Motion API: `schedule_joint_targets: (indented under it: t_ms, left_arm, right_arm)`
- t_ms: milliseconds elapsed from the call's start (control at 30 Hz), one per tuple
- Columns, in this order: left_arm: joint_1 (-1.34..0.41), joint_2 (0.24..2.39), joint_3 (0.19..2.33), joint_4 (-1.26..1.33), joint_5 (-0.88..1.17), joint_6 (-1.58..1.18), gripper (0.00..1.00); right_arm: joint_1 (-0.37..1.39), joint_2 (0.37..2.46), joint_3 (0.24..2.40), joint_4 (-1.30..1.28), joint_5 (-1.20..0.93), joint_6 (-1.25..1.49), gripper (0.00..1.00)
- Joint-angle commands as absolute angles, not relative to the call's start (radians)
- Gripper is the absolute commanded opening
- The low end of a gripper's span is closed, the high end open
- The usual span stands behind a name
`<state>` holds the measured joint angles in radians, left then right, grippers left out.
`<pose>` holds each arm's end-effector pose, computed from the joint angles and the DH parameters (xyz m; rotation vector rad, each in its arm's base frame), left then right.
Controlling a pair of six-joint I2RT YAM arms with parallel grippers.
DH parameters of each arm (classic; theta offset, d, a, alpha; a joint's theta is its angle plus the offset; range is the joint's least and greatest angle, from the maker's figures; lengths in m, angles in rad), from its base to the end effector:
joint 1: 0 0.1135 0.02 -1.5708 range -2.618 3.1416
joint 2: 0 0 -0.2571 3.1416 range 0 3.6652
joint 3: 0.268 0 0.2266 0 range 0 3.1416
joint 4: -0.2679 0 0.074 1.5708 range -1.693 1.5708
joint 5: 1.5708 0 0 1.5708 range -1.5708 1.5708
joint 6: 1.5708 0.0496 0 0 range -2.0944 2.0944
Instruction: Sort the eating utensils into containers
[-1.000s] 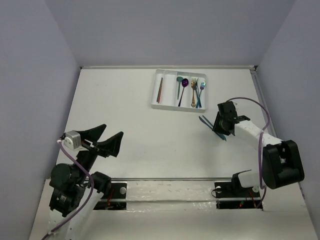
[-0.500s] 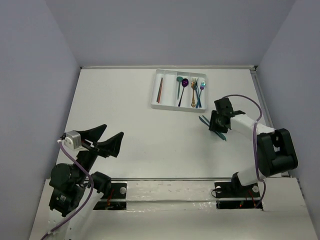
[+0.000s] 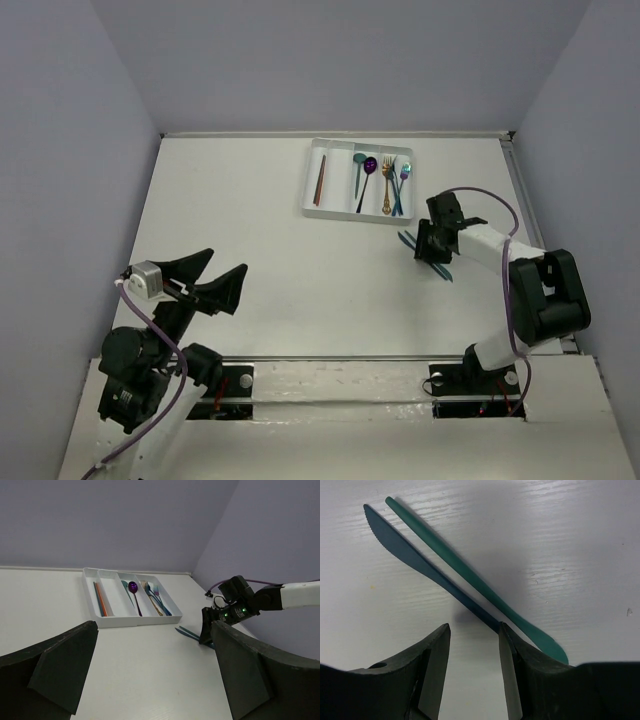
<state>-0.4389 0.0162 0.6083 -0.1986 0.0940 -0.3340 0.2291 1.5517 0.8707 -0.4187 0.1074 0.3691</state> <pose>0.0204 -0.0147 0.3367 0.1483 1.2014 -0.7344 0.2725 0.0581 0.1697 0.2203 2.6511 0.0515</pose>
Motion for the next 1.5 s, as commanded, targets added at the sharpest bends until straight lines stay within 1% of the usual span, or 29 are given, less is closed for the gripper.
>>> schedule_joint_targets:
  t_ms: [0, 200, 433, 533, 767, 900, 1033, 1133, 1167, 1467]
  left_arm:
    - [-0.446, 0.008, 0.615, -0.147, 0.1, -0.325, 0.99]
    - [-0.446, 0.011, 0.617, -0.146, 0.101, -0.325, 0.99]
    - [-0.446, 0.011, 0.615, -0.147, 0.1, -0.327, 0.99]
    - [-0.446, 0.009, 0.615, -0.149, 0.097, -0.325, 0.99]
    - [-0.446, 0.009, 0.615, -0.149, 0.095, -0.327, 0.99]
    - [-0.446, 0.011, 0.615, -0.149, 0.095, -0.325, 0.99]
    - [-0.446, 0.014, 0.615, -0.149, 0.097, -0.327, 0.99]
    - [-0.446, 0.012, 0.615, -0.149, 0.095, -0.327, 0.99]
    - [-0.446, 0.012, 0.615, -0.149, 0.095, -0.327, 0.99]
    - [-0.446, 0.017, 0.615, -0.149, 0.097, -0.325, 0.99]
  right_arm:
    - [0.235, 1.56, 0.904, -0.413, 0.08, 0.351, 0.49]
    - [0.256, 1.56, 0.89, -0.414, 0.061, 0.36, 0.48]
    - [0.327, 1.582, 0.907, -0.452, 0.074, 0.377, 0.36]
    - [0.354, 1.563, 0.907, -0.466, 0.081, 0.397, 0.33]
    - [0.374, 1.534, 0.925, -0.488, 0.086, 0.4, 0.31]
    - [0.374, 1.496, 0.943, -0.5, 0.074, 0.393, 0.32]
    - [0.374, 1.474, 0.959, -0.508, 0.049, 0.367, 0.36]
    - [0.374, 1.491, 0.965, -0.512, 0.066, 0.351, 0.46]
    - [0.374, 1.499, 0.965, -0.509, 0.066, 0.342, 0.48]
    - [0.374, 1.632, 0.988, -0.525, 0.092, 0.322, 0.48]
